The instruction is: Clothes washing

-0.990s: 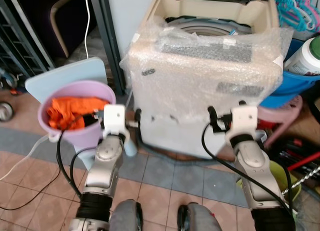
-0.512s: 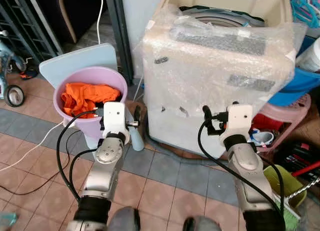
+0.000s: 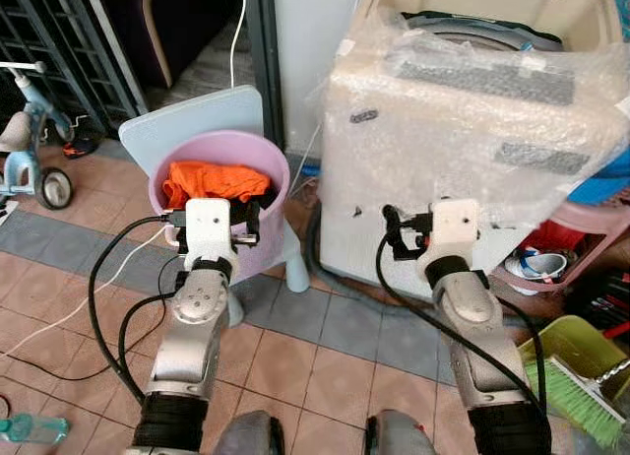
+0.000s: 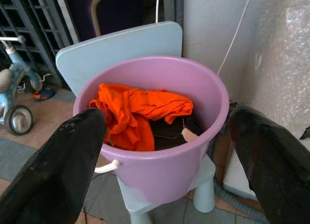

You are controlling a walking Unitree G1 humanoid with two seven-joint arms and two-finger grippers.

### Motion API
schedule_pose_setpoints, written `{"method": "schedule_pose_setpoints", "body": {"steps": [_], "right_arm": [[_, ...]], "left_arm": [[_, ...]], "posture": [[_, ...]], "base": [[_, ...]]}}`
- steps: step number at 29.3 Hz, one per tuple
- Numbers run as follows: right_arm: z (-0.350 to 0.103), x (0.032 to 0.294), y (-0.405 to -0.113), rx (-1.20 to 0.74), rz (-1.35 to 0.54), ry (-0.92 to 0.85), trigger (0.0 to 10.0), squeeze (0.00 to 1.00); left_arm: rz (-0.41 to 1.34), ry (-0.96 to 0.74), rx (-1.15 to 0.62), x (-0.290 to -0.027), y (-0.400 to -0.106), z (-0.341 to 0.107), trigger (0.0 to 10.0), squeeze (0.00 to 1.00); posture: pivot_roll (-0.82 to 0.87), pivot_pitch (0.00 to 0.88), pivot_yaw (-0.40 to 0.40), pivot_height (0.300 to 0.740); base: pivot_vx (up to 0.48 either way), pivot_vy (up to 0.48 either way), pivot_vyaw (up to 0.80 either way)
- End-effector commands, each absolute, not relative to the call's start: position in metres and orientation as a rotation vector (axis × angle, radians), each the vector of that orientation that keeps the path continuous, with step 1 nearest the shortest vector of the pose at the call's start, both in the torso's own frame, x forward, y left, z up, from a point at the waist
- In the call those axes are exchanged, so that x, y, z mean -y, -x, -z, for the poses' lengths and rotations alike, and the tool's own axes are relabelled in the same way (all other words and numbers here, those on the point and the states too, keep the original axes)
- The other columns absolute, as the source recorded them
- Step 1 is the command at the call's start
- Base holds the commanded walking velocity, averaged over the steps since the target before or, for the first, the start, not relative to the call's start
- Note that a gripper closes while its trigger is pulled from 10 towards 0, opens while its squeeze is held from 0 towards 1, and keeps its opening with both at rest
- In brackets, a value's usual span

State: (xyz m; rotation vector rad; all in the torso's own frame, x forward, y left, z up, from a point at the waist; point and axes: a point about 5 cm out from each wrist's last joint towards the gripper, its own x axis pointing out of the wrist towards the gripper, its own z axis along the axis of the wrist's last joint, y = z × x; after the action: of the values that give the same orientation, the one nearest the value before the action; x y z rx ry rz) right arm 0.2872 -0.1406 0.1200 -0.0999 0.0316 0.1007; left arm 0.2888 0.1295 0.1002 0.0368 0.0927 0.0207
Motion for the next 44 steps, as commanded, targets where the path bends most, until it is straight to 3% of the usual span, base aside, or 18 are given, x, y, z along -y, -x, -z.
{"method": "schedule_pose_setpoints", "body": {"steps": [1, 15, 22, 33, 44], "right_arm": [[-0.117, 0.144, -0.284, -0.054, -0.090, 0.040, 10.0, 0.00], [-0.112, 0.148, -0.282, -0.061, -0.088, 0.051, 10.0, 0.00], [-0.115, 0.144, -0.287, -0.038, -0.133, 0.098, 10.0, 0.00], [-0.117, 0.124, -0.290, -0.024, -0.222, 0.159, 10.0, 0.00], [-0.111, 0.129, -0.291, -0.054, -0.233, 0.194, 10.0, 0.00]], "left_arm": [[-0.001, -0.028, -0.071, -0.122, -0.288, -0.105, 10.0, 0.00], [0.014, 0.003, -0.041, -0.133, -0.294, -0.109, 10.0, 0.00], [0.023, 0.010, -0.050, -0.131, -0.292, -0.105, 10.0, 0.00], [0.037, 0.009, -0.035, -0.131, -0.297, -0.111, 10.0, 0.00], [0.048, 0.011, -0.050, -0.127, -0.293, -0.108, 10.0, 0.00]], "posture": [[-0.02, 0.139, 0.038, 0.740], [-0.01, 0.098, 0.044, 0.740], [-0.01, 0.099, 0.046, 0.740], [-0.01, 0.126, 0.061, 0.740], [0.00, 0.127, 0.052, 0.740]], "base": [[0.000, 0.000, 0.00], [0.000, 0.000, 0.00], [0.274, 0.000, 0.00], [0.308, 0.000, 0.66], [0.374, 0.000, 0.05]]}}
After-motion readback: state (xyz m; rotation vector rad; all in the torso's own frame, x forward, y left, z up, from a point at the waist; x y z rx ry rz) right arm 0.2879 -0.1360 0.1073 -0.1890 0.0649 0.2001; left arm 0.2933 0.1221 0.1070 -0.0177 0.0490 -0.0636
